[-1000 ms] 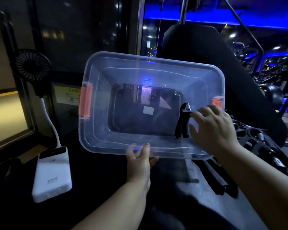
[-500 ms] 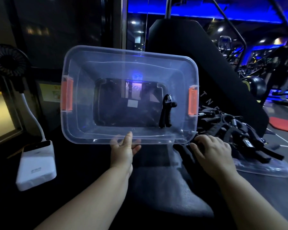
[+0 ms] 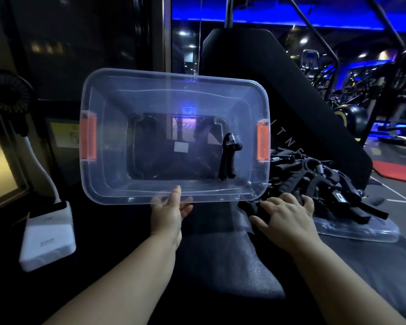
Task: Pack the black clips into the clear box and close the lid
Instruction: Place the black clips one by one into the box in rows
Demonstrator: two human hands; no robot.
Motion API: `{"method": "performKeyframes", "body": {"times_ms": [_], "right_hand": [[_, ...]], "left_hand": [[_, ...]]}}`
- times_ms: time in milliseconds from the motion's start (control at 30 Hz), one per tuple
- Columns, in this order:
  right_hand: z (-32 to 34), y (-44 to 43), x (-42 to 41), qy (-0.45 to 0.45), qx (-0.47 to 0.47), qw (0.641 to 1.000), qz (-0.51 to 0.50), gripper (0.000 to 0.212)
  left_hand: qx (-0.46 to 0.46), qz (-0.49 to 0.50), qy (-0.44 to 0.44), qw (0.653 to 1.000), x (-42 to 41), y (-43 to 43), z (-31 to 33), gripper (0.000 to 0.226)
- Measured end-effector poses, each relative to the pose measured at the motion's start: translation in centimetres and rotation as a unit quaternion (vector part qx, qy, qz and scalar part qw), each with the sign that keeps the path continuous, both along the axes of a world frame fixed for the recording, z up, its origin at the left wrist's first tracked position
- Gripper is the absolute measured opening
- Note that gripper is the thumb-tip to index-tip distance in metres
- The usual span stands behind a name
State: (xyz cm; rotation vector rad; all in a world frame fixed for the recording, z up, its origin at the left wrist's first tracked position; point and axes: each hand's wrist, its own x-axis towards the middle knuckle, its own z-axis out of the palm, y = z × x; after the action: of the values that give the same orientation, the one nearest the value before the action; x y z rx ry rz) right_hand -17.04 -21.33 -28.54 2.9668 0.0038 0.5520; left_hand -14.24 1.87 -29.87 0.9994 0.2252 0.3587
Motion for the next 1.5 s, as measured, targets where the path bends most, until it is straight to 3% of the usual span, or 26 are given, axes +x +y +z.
{"method": "performKeyframes", "body": {"times_ms": [200,367,433,533,733,867,1067,1300,1500], "right_hand": [[-0.3,-0.6,0.4,-0.032,0.003,0.999,0.004,0.051],[-0.1,-1.0,0.7,-0.177,0.143,0.974,-0.002,0.032],[0.0,-1.7,0.9,-0.197,0.190,0.961,-0.051,0.039],[0.5,-2.7,1.4,-0.142,0.260,0.945,-0.137,0.058],[0.6,-3.0,2.3,-0.089,0.359,0.909,-0.194,0.084],[0.9,-3.3,2.5,-0.069,0.371,0.901,-0.215,0.091],[1.8,-3.3,3.1,-0.044,0.333,0.917,-0.218,0.094],[1.4,-3.8,2.9,-0.101,0.362,0.906,-0.192,0.086],[1.0,-2.9,1.3,-0.156,0.368,0.908,-0.124,0.093]], "left_hand": [[0.000,-0.003,-0.003,1.000,-0.1,0.1,0.0,0.017],[0.001,-0.003,-0.005,1.000,0.0,0.0,0.0,0.017],[0.001,-0.003,-0.005,1.000,0.0,0.0,0.0,0.017],[0.001,-0.001,-0.006,1.000,0.0,0.0,0.0,0.017],[0.004,-0.001,-0.005,1.000,0.1,0.0,-0.1,0.016],[0.009,-0.002,-0.001,1.000,0.1,-0.1,-0.2,0.016],[0.007,-0.006,-0.004,1.000,0.2,0.0,-0.2,0.015],[0.009,-0.003,-0.007,1.000,0.1,-0.1,-0.1,0.014],[0.003,-0.004,-0.007,1.000,0.0,-0.2,0.0,0.015]]}}
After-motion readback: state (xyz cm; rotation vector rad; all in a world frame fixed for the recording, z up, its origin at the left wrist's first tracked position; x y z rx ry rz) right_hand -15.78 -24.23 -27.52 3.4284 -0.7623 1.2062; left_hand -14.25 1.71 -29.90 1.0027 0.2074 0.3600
